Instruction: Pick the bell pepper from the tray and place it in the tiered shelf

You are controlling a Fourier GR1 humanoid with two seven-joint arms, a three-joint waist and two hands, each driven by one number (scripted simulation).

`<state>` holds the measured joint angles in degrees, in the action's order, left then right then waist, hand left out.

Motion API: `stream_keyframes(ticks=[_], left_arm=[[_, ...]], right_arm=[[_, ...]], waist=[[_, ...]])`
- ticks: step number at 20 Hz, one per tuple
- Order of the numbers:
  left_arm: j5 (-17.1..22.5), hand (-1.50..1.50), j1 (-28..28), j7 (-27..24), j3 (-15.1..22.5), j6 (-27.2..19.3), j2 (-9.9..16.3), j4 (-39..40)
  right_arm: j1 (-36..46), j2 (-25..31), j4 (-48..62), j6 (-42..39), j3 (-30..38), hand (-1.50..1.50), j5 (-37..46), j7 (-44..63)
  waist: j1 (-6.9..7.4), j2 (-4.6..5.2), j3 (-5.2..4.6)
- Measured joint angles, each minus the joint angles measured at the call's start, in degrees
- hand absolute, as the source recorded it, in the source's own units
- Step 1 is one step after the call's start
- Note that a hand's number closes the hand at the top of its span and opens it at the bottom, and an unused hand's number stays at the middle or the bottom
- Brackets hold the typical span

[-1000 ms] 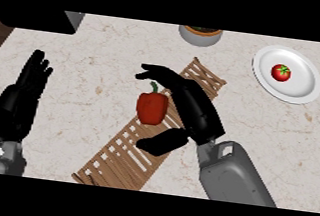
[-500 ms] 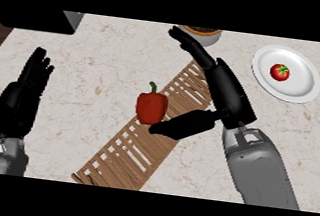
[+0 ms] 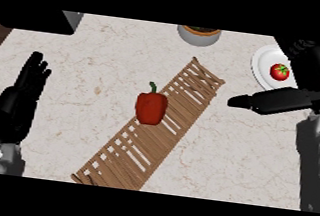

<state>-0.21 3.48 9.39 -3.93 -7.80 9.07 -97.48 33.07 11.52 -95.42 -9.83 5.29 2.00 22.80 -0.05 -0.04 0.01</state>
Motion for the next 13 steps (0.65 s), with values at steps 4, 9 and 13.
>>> stream_keyframes(ticks=[4,9,13], left_arm=[[0.24,0.00,0.82,0.28,-0.37,0.34,0.09,0.44],[0.34,0.00,-0.28,-0.51,-0.55,0.88,-0.20,0.08],[-0.39,0.00,0.66,-1.08,-0.50,0.73,-0.62,1.45]], right_arm=[[1.02,6.83,6.14,-6.30,7.65,-1.50,-6.48,-2.36],[1.92,13.50,14.21,-14.19,13.21,-1.50,-12.22,-6.25],[1.75,17.10,18.25,-18.93,15.31,-1.50,-14.54,-9.69]], waist=[[0.13,0.09,0.01],[0.33,0.10,0.00],[0.26,0.09,0.02]])
